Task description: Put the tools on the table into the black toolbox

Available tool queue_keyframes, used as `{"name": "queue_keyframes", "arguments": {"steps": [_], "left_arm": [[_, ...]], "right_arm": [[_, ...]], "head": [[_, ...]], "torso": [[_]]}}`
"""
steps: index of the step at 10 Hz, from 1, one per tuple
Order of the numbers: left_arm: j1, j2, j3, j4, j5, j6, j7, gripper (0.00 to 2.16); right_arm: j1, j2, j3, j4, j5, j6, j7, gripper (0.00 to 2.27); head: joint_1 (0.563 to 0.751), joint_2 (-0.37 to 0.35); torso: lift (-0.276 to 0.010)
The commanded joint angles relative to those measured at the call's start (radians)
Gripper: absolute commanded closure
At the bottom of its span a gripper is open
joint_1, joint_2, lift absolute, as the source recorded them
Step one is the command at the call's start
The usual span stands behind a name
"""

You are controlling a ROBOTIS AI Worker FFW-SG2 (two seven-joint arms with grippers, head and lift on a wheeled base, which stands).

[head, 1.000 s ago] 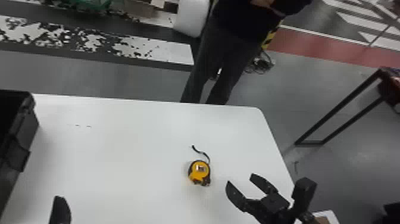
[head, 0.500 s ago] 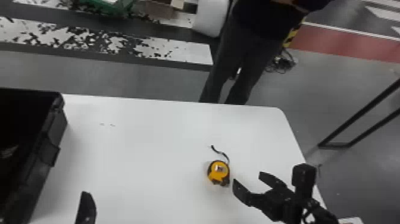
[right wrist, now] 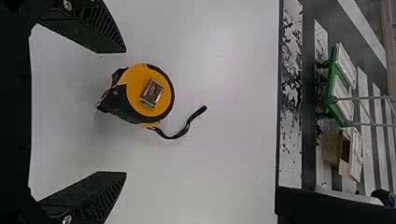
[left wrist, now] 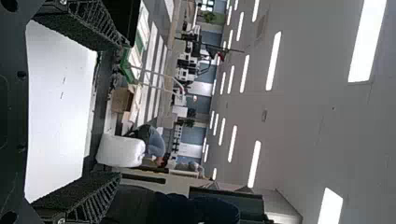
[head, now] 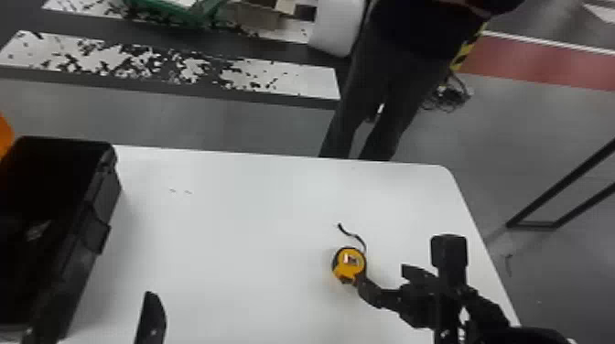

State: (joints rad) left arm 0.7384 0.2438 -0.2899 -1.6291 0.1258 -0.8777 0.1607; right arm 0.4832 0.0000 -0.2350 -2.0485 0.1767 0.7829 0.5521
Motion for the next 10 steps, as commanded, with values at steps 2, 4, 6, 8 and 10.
{"name": "queue_keyframes", "arguments": {"steps": [2,4,6,8,10], "left_arm": [[-0.005,0.005,-0.003,-0.002,0.000,0.009,-0.003,0.03],[-0.008,0.008,-0.006,-0.002,0.002,0.012,-0.003,0.03],[-0.008,0.014,-0.006,-0.003,0.005,0.012,-0.004,0.03],[-0.008,0.019,-0.008,-0.003,0.006,0.012,-0.004,0.03],[-0.008,0.022,-0.014,-0.003,0.008,0.012,-0.004,0.03]], "right_arm": [[-0.048,0.001,0.040,0.001,0.026,0.097,-0.032,0.07],[-0.077,0.001,0.059,0.001,0.041,0.140,-0.054,0.07],[-0.100,0.001,0.066,0.001,0.058,0.177,-0.067,0.07],[-0.117,0.001,0.079,0.007,0.064,0.220,-0.103,0.07],[-0.132,0.001,0.102,0.011,0.070,0.272,-0.149,0.07]], "head": [[0.695,-0.192],[0.695,-0.183],[0.695,-0.181],[0.695,-0.183],[0.695,-0.189]], "torso": [[-0.039],[-0.039],[-0.039],[-0.039],[-0.039]]}}
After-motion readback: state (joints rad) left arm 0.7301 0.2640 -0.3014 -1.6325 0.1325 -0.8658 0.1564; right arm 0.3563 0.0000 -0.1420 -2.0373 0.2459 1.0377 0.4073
